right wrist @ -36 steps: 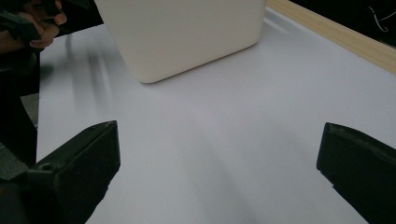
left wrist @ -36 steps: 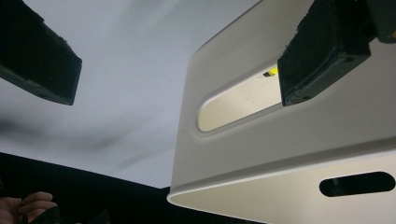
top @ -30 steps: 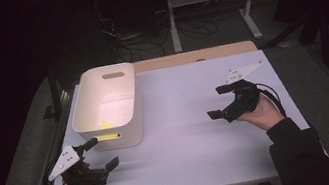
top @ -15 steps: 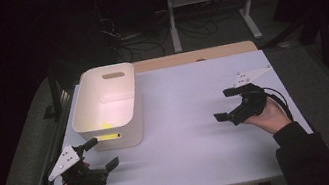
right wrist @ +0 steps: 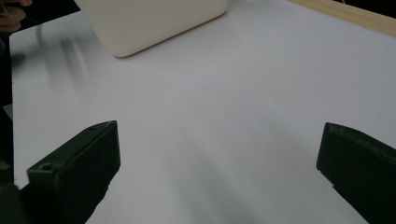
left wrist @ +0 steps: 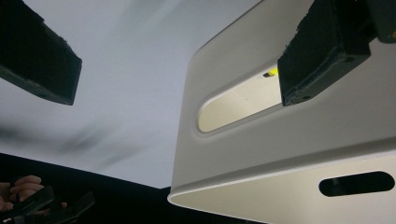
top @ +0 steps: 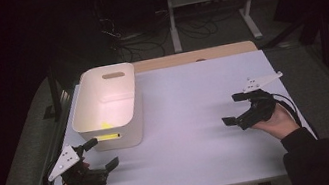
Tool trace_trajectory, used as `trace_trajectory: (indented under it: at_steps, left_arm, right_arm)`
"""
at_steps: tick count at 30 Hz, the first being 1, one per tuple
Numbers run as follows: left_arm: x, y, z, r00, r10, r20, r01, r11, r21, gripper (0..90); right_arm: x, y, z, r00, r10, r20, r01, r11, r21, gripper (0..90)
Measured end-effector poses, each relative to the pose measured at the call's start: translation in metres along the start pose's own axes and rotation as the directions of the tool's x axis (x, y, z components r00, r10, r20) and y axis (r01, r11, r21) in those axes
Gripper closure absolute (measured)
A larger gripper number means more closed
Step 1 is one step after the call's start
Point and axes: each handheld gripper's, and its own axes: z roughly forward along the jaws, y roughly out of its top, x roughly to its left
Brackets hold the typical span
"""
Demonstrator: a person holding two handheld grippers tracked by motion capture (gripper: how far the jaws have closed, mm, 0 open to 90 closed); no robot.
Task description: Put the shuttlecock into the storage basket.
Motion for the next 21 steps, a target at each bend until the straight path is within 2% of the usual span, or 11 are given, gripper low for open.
trace_trajectory:
  at_steps: [16,21]
  left_arm:
    - [0.000,0.000,0.000,1.0000,-0.001,0.000,0.001,1.0000,0.001,0.0]
    - [0.000,0.000,0.000,1.0000,-0.001,-0.002,0.001,1.0000,0.003,0.0]
  right_arm:
    - [-0.003,-0.024,-0.010,0.9989,0.034,0.033,-0.033,0.999,-0.024,0.0]
    - [-0.003,-0.038,-0.014,0.9973,0.049,0.054,-0.048,0.998,-0.031,0.0]
